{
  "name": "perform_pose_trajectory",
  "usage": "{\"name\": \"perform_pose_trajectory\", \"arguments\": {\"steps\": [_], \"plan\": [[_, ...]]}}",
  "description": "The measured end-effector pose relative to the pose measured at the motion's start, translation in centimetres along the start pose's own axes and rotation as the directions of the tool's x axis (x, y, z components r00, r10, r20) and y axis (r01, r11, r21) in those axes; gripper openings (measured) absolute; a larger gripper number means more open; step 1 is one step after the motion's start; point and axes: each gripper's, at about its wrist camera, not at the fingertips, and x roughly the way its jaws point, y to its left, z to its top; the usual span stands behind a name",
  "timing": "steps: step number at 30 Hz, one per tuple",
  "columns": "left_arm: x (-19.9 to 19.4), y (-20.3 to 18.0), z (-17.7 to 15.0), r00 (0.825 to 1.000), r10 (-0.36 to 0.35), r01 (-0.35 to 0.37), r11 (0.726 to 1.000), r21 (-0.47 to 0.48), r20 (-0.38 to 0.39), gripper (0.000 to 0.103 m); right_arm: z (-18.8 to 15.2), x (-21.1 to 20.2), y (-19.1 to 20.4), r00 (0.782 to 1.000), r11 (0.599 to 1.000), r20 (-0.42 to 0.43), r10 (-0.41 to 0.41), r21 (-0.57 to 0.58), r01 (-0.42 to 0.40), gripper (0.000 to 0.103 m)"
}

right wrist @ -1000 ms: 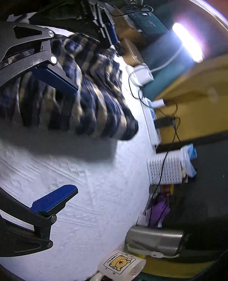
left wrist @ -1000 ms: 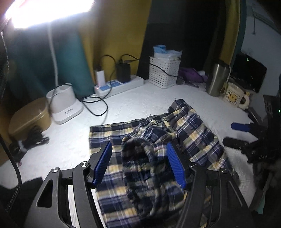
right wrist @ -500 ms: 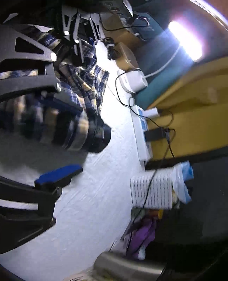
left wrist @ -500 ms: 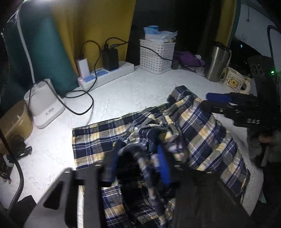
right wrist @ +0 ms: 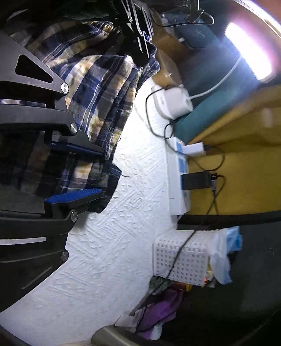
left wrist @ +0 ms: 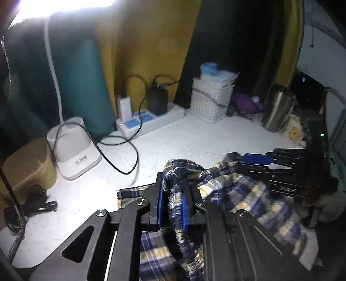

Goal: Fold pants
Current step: 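Open both grippers and release the pants fabric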

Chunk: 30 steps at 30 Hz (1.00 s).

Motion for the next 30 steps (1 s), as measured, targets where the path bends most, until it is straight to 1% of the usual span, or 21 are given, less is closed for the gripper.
{"name": "perform_pose_trajectory", "arguments": {"steps": [2,5,9,11,12,14,15,16,17,18,20,22,23,24,25,26,28,30], "plan": [[2.3,0.8,-0.6,0.997,0.023,-0.024,1.0,-0.018,-0.07,0.012,0.0,1.3,-0.3,1.0,1.0,-0.026,-0.008,0.01,0.009,0.033],[3.6,1.8,-1.5,0.993,0.035,-0.039,0.999,-0.032,-0.111,0.012,-0.1,2.2,-0.7,0.999,1.0,-0.041,-0.012,0.009,0.013,0.033],[4.1,2.6,-2.2,0.991,0.05,-0.056,0.997,-0.045,-0.124,0.013,0.2,2.6,-0.5,0.999,1.0,-0.034,-0.028,-0.006,0.028,0.033],[3.9,2.6,-2.1,0.991,0.065,-0.071,0.997,-0.044,-0.118,0.013,0.4,2.5,-0.6,0.997,0.998,-0.022,-0.07,-0.009,0.07,0.033],[3.7,2.7,-2.0,0.99,0.074,-0.08,0.996,-0.046,-0.118,0.017,0.6,2.5,-0.8,0.995,0.996,-0.019,-0.094,-0.007,0.093,0.033],[3.0,3.2,-1.6,0.992,0.056,-0.066,0.994,-0.082,-0.115,0.018,0.7,2.1,-2.0,0.994,0.993,-0.022,-0.112,0.037,0.112,0.033],[2.6,3.3,-1.3,0.993,0.046,-0.057,0.994,-0.093,-0.113,0.021,0.8,1.5,-2.5,0.993,0.992,-0.018,-0.113,0.061,0.114,0.033],[1.9,3.3,-0.9,0.993,0.056,-0.066,0.993,-0.098,-0.102,0.026,0.9,0.7,-3.1,0.993,0.99,-0.003,-0.115,0.085,0.115,0.033],[1.2,3.3,-0.7,0.994,0.069,-0.077,0.992,-0.097,-0.088,0.04,0.8,-0.1,-3.4,0.993,0.989,0.01,-0.117,0.097,0.115,0.033],[0.2,3.2,-0.4,0.995,0.086,-0.092,0.991,-0.099,-0.06,0.052,0.8,-0.9,-3.6,0.993,0.988,0.024,-0.115,0.108,0.112,0.033],[-1.4,3.2,0.0,0.995,0.097,-0.098,0.989,-0.115,-0.015,0.059,0.6,-2.6,-3.8,0.993,0.987,0.035,-0.109,0.123,0.104,0.034],[-2.9,3.0,0.0,0.996,0.089,-0.088,0.988,-0.128,0.006,0.061,0.3,-3.8,-3.6,0.993,0.986,0.039,-0.113,0.127,0.108,0.035],[-3.4,2.9,-0.2,0.996,0.088,-0.086,0.988,-0.126,0.01,0.061,0.0,-4.4,-3.5,0.993,0.986,0.04,-0.113,0.127,0.107,0.046],[-3.9,2.5,-0.4,0.996,0.087,-0.085,0.989,-0.121,0.01,0.062,-0.2,-4.7,-3.3,0.993,0.986,0.041,-0.111,0.126,0.105,0.069],[-4.2,2.2,-0.8,0.997,0.081,-0.08,0.99,-0.116,0.004,0.062,-0.6,-5.1,-3.2,0.994,0.987,0.041,-0.103,0.126,0.098,0.08],[-4.3,1.8,-1.3,0.998,0.069,-0.069,0.991,-0.116,-0.01,0.062,-1.1,-5.5,-3.1,0.995,0.988,0.043,-0.092,0.129,0.085,0.088],[-4.1,0.9,-2.9,0.998,0.022,-0.029,0.993,-0.111,-0.059,0.062,-2.3,-6.4,-2.8,0.997,0.989,0.041,-0.063,0.136,0.057,0.088],[-3.3,0.5,-4.2,0.995,0.004,-0.016,0.993,-0.115,-0.101,0.062,-3.7,-7.1,-2.4,0.998,0.989,0.031,-0.061,0.137,0.057,0.088]]}}
